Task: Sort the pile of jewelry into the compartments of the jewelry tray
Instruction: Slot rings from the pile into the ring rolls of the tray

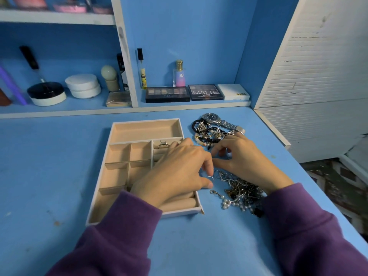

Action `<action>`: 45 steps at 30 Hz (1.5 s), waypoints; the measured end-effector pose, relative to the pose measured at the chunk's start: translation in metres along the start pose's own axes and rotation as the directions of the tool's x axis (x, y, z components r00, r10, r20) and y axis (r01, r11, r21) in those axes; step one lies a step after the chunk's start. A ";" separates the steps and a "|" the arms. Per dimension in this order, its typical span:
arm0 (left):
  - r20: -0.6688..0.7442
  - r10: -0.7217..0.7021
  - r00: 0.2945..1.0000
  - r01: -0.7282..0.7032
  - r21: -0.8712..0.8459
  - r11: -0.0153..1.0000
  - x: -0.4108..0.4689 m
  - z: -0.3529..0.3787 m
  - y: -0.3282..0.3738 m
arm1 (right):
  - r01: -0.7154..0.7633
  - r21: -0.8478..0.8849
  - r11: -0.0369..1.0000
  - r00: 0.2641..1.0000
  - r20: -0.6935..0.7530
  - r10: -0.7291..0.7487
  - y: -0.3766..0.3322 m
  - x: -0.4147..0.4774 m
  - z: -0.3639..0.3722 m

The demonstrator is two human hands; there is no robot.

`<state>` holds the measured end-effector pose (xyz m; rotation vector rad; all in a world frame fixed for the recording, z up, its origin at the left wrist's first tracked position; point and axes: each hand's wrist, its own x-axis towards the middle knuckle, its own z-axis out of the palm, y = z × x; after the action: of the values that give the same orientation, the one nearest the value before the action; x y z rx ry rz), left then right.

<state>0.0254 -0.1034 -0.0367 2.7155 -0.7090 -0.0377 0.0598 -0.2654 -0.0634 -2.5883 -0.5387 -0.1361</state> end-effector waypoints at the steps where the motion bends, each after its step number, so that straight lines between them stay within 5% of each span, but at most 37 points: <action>1: -0.006 0.001 1.000 -0.002 -0.010 1.000 -0.001 -0.001 0.001 | -0.004 0.010 1.000 1.000 0.007 0.004 0.000 0.000 0.000; 8: -0.128 -0.050 0.991 0.017 -0.251 0.968 -0.005 -0.009 -0.006 | 0.045 0.101 0.994 0.999 -0.017 -0.043 -0.008 -0.003 0.000; 15: -0.383 -0.230 0.895 0.053 -0.420 0.906 -0.034 -0.032 -0.046 | 0.030 0.231 0.973 0.994 -0.111 -0.004 -0.019 -0.003 0.000; 19: -0.366 -0.277 0.888 0.093 -0.447 0.890 -0.043 -0.027 -0.054 | 0.110 0.262 0.959 0.978 -0.199 -0.058 -0.036 0.007 0.004; 27: -0.345 -0.287 0.894 0.133 -0.408 0.903 -0.045 -0.024 -0.061 | 0.266 -0.009 0.964 0.887 -0.389 -0.248 -0.052 0.013 0.029; 39: -0.298 -0.270 0.916 0.148 -0.374 0.915 -0.045 -0.019 -0.061 | 0.321 -0.224 0.920 0.870 -0.315 -0.380 -0.059 0.012 0.035; 45: -0.282 -0.264 0.922 0.154 -0.358 0.921 -0.046 -0.019 -0.062 | 0.323 -0.170 0.931 0.888 -0.286 -0.360 -0.053 0.004 0.035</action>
<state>0.0167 -0.0244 -0.0416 2.3794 -0.2779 0.2189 0.0420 -0.2047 -0.0703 -2.4862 -0.8835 -0.7065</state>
